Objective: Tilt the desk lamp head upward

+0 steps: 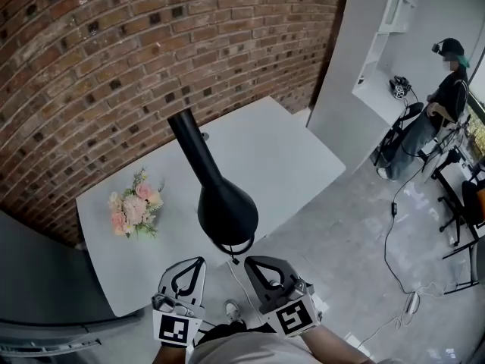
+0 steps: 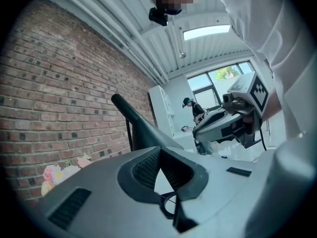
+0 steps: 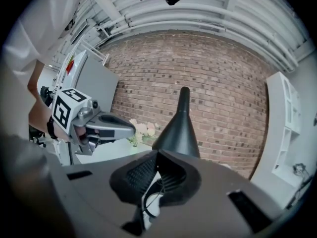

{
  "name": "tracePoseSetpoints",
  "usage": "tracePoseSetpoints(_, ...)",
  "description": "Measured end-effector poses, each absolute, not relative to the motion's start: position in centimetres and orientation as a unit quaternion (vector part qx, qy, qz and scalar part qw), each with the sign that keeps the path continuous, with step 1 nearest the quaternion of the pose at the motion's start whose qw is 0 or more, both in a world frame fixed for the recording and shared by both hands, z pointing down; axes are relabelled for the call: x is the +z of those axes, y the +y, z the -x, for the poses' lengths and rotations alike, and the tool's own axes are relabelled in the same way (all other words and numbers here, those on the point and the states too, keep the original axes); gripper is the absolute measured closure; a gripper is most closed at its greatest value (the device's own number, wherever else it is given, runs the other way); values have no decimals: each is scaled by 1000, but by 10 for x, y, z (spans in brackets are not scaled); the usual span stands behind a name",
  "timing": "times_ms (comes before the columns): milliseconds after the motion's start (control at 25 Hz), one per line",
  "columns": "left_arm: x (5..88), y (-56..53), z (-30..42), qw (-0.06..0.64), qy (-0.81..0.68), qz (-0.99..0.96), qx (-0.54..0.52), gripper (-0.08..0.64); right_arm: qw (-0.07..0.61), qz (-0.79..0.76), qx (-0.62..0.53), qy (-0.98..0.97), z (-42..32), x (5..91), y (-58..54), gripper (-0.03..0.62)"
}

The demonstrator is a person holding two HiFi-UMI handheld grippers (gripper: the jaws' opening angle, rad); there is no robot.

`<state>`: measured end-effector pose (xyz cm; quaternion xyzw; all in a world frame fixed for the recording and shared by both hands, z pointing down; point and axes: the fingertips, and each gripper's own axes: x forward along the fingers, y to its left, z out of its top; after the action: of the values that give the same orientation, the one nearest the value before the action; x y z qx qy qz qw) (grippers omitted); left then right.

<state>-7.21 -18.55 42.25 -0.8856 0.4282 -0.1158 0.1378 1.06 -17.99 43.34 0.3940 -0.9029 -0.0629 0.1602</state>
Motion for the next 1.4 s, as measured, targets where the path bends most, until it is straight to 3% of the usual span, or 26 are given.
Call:
tracePoseSetpoints(600,430,-207,68,112,472,866,-125,552,192,-347,-55,-916,-16,487,-210,576)
tracePoseSetpoints(1400,430,-214,91,125,499,844,-151,552,129,-375,-76,-915,6,513,-256,575)
